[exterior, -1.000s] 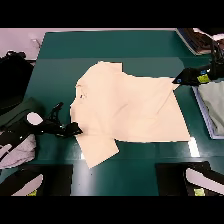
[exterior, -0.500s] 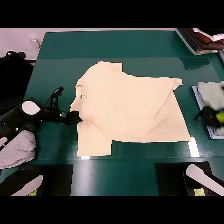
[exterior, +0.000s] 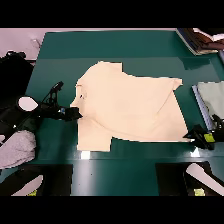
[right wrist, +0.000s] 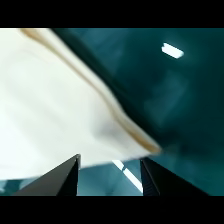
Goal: Fold the shirts.
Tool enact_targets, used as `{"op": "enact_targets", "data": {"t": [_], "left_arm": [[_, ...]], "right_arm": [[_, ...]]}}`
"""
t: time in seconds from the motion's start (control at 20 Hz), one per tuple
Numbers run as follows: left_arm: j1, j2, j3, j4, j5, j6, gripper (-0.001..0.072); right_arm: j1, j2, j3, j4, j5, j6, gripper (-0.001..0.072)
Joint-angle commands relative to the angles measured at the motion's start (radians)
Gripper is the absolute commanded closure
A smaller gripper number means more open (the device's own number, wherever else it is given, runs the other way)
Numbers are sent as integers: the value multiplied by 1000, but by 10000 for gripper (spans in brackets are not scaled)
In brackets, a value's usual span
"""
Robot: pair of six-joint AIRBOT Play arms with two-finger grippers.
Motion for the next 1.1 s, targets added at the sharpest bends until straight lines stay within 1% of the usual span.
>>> {"op": "enact_targets", "data": {"t": [0.0, 0.05, 0.1, 0.2, 0.3, 0.4, 0.5, 0.6, 0.7, 0.75, 0.85, 0.95, 1.05], "left_arm": [[0, 1, 2, 1, -20, 2, 683], [0, 1, 2, 1, -18, 2, 684], [0, 2, 3, 1, -16, 2, 684], [0, 2, 35, 10, -34, -10, 685], [0, 6, 132, 32, -72, -11, 685], [0, 51, 295, 76, -87, -35, 685], [1, 111, 509, 152, -103, -63, 685], [1, 164, 755, 249, -110, -94, 685], [1, 184, 1020, 325, -148, -113, 685], [1, 184, 1140, 344, -170, -114, 685], [1, 184, 1345, 360, -187, -117, 685], [1, 187, 1449, 380, -169, -132, 686], [1, 190, 1459, 412, -155, -135, 685]], "right_arm": [[83, 0, -27, 99, -154, -2, 415], [118, 0, -26, 100, -170, -5, 589], [157, 0, -16, 100, -170, -14, 694], [234, 15, 48, 100, -138, -29, 693], [328, 75, 174, 100, -120, -31, 694], [414, 155, 356, 100, -121, -30, 694], [463, 219, 582, 99, -119, -25, 694], [469, 257, 828, 95, -109, -14, 694], [465, 274, 1061, 51, -87, -8, 694], [465, 278, 1171, 10, -70, -6, 694], [465, 269, 1366, -69, -21, 29, 694], [466, 229, 1535, -120, 54, 39, 694], [466, 181, 1639, -127, 122, 46, 694]]}}
